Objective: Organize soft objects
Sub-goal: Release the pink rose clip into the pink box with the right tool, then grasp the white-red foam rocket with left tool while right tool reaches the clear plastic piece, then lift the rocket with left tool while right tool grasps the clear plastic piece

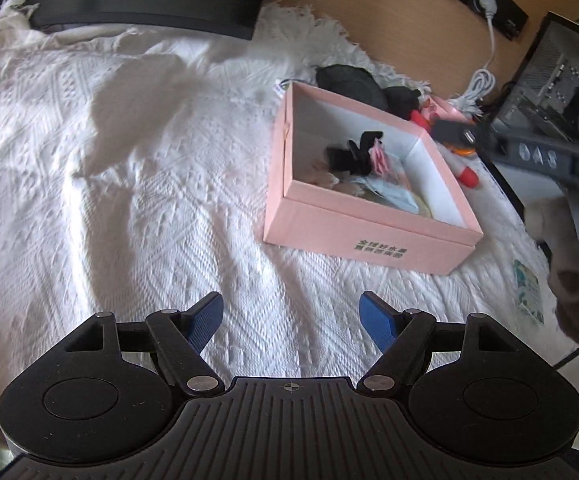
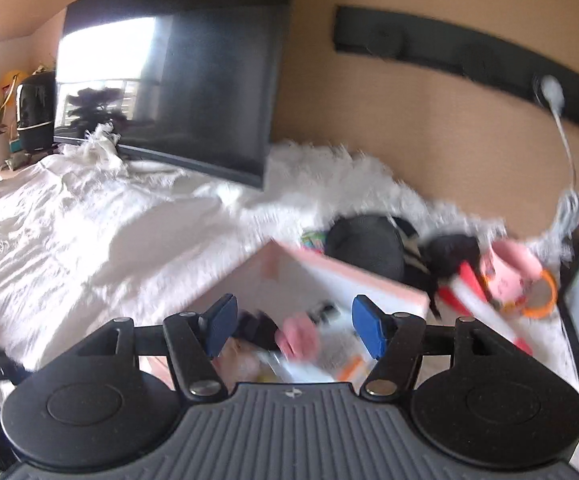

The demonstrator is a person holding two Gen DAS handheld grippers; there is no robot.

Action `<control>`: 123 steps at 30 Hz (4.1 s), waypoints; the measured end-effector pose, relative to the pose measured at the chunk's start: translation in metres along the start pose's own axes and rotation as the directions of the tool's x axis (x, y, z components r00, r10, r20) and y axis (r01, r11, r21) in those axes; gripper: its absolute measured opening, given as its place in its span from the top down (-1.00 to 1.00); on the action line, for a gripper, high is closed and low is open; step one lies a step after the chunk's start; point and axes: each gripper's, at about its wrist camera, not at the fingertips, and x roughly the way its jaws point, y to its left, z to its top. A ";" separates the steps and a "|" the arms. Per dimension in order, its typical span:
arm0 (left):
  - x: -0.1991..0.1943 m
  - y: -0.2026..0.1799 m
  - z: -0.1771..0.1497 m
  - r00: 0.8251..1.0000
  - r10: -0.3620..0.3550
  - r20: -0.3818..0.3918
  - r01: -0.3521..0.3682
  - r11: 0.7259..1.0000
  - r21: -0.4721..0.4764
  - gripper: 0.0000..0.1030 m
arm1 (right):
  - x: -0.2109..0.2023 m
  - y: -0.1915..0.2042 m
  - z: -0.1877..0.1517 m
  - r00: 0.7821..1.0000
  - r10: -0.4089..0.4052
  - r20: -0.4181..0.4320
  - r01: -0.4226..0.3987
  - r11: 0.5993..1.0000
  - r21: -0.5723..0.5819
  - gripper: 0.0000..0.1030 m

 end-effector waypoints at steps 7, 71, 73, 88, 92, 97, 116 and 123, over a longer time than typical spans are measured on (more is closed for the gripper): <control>0.012 -0.023 -0.008 0.998 0.030 -0.049 -0.030 1.000 -0.002 -0.53 | 0.021 -0.109 -0.039 0.985 -0.055 -0.165 0.107 0.939 0.328 -0.06; 0.281 -0.287 0.190 0.996 0.033 -0.088 -0.040 0.996 -0.084 -0.47 | -0.099 -0.213 -0.182 0.982 -0.133 -0.135 0.160 0.963 0.216 -0.26; 0.299 -0.292 0.192 0.990 0.104 -0.100 -0.112 0.990 -0.082 -0.47 | -0.097 -0.218 -0.184 0.982 -0.110 -0.151 0.144 0.961 0.235 -0.28; 0.321 -0.292 0.175 0.985 0.169 -0.043 -0.168 0.985 0.031 0.04 | -0.081 -0.261 -0.206 0.971 -0.019 -0.237 0.106 0.927 0.360 -0.87; 0.302 -0.288 0.158 0.990 0.126 -0.064 -0.117 0.984 0.138 0.13 | -0.078 -0.255 -0.208 0.973 -0.023 -0.230 0.107 0.927 0.361 -1.00; 0.270 -0.291 0.127 0.994 0.068 -0.088 -0.043 0.963 0.267 0.18 | -0.079 -0.246 -0.207 0.968 -0.048 -0.245 0.133 0.929 0.344 -1.00; 0.165 -0.252 0.038 0.959 -0.140 -0.246 0.219 0.919 0.328 0.29 | -0.074 -0.232 -0.202 0.958 -0.118 -0.261 0.210 0.910 0.359 -0.92; 0.172 -0.254 0.021 0.967 -0.112 -0.228 0.191 0.913 0.361 0.22 | -0.090 -0.211 -0.194 0.956 -0.176 -0.235 0.241 0.926 0.291 -0.62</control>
